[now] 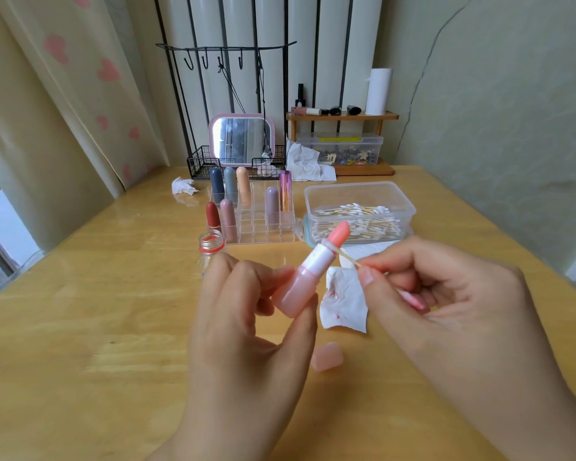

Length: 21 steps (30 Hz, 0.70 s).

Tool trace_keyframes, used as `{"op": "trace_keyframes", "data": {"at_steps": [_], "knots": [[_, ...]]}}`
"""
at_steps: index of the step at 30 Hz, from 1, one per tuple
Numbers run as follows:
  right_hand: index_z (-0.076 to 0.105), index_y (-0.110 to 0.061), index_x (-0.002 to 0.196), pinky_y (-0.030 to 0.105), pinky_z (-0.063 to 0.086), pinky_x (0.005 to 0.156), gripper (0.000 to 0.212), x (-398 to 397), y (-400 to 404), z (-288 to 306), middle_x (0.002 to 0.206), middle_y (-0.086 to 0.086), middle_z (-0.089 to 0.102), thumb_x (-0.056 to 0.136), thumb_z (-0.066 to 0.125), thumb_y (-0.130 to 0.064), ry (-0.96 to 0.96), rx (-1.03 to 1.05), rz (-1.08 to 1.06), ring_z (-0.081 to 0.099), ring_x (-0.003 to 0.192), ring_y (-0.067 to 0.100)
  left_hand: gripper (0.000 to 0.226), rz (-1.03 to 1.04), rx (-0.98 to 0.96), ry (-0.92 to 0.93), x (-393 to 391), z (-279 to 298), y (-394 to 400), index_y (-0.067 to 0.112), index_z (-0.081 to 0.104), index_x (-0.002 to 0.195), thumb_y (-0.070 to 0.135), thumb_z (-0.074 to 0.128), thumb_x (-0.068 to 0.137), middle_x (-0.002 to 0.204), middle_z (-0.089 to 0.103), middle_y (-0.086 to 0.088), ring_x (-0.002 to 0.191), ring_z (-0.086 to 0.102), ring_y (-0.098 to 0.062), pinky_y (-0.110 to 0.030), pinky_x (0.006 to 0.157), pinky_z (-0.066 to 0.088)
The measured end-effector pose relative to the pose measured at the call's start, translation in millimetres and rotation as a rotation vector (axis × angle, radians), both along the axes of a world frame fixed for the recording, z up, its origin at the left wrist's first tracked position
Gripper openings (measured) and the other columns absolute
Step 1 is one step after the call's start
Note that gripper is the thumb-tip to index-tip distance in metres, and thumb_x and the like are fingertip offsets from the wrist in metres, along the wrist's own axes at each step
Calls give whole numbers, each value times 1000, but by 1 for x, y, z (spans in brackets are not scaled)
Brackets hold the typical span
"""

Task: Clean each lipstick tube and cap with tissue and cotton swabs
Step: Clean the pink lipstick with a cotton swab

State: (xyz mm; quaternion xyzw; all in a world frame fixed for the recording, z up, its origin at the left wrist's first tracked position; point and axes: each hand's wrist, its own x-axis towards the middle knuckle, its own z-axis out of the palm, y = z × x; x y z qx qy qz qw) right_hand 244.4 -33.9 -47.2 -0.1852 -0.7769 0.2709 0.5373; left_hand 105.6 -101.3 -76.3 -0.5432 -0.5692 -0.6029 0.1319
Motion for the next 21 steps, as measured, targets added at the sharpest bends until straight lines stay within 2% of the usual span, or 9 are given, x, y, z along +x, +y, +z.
{"op": "trace_keyframes", "data": {"at_steps": [4,6,8,10,13,16,18,21], "knots": [[65,-12,65,6,34,44,13,-2,-4,0,48,2,41,76,68,-7,-137,130,-36,50,43,-7,20,84,41,145,-2,0,0,22,52,88,16,66,75,80,43,13,72,44,-2,-4,71,35],[64,-14,65,6,34,41,13,-1,-5,2,51,5,41,76,68,-8,-109,113,-48,52,43,-8,23,120,59,187,-2,0,-1,15,56,87,6,70,72,77,38,10,70,43,-4,-5,71,35],[64,-15,66,2,34,40,13,0,-3,2,55,8,41,76,67,-8,-34,44,-26,52,41,-5,18,144,61,229,-1,1,-1,4,61,82,-1,71,67,79,41,5,69,42,-7,-6,70,35],[64,-15,64,3,34,41,14,0,-3,1,51,5,40,75,68,-7,-41,40,-14,51,40,-5,15,158,58,265,-1,2,-2,-1,63,78,-4,71,66,78,43,2,69,41,-8,-7,70,35],[63,-13,63,6,33,46,13,-2,-5,1,47,-6,40,73,68,-6,-146,141,-41,45,41,-3,22,167,78,281,-2,1,-1,4,62,84,-4,71,66,79,42,2,68,40,-8,-6,70,34],[63,-16,65,5,33,40,14,-1,-4,2,54,6,42,75,67,-8,-76,75,-52,51,41,-6,32,167,90,285,-4,0,0,11,54,90,-5,70,67,79,41,2,69,41,-10,-7,70,35],[63,-17,66,4,33,40,13,0,-2,2,56,8,42,76,67,-9,-31,40,-45,52,41,-6,31,173,82,291,-4,0,-1,10,56,89,-6,69,66,78,42,0,69,40,-10,-9,70,34],[63,-14,64,7,33,44,12,-2,-4,0,50,-1,42,75,67,-11,-116,119,-38,47,41,-2,19,186,67,283,-3,2,-1,1,64,81,-7,70,65,76,43,-1,67,40,-10,-10,69,34]]}}
